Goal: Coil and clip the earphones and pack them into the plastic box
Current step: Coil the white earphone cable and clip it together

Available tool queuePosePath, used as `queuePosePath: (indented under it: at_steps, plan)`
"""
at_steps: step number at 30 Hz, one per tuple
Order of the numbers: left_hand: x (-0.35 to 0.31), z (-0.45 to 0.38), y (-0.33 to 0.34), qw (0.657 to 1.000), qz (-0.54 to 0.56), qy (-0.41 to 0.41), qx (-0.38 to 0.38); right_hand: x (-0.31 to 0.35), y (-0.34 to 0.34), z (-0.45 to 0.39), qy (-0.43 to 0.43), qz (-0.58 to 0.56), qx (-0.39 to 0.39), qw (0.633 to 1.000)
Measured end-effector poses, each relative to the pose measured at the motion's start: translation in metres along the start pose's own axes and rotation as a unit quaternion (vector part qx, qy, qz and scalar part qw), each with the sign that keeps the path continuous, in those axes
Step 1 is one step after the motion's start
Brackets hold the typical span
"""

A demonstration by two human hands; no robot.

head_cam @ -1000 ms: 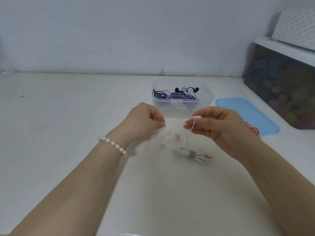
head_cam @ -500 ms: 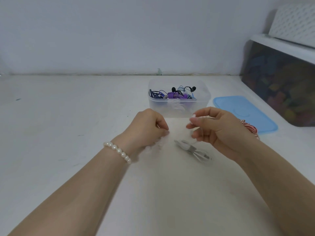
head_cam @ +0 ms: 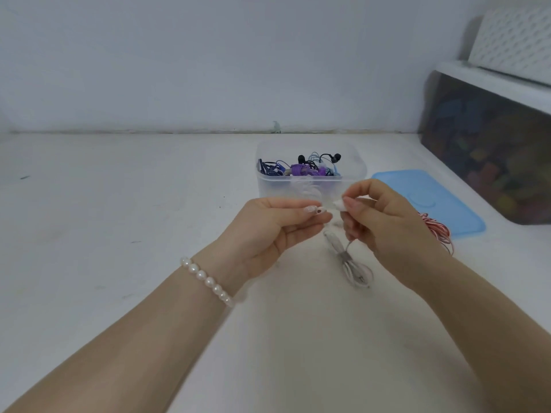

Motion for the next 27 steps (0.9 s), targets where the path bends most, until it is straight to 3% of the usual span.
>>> queuePosePath:
  at_steps: [4,14,27]
  plan:
    - [0.0011,0.002,0.0024,1.0,0.012,-0.004,-0.001,-0.0022,0.0004,-0.0003,0.038,-0.095,0.046,0.994]
    - [0.0037,0.0046,0.0019,0.999,-0.054,-0.002,0.001,-0.0009,0.0019,0.0019,-0.007,-0.081,0.061,0.995]
    - [0.0058,0.0064,0.0084,0.999,-0.051,0.009,0.013,0.0004,-0.0011,-0.0003,-0.059,-0.029,0.007,0.998]
Point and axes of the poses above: each hand's wrist, its own z-axis away from the middle knuckle, its own y-axis out of the palm, x = y × z, the point moved 7 cm from there along -z, towards the middle knuckle, and after that the axes turned 12 degrees about y, right-handed, at the moved point
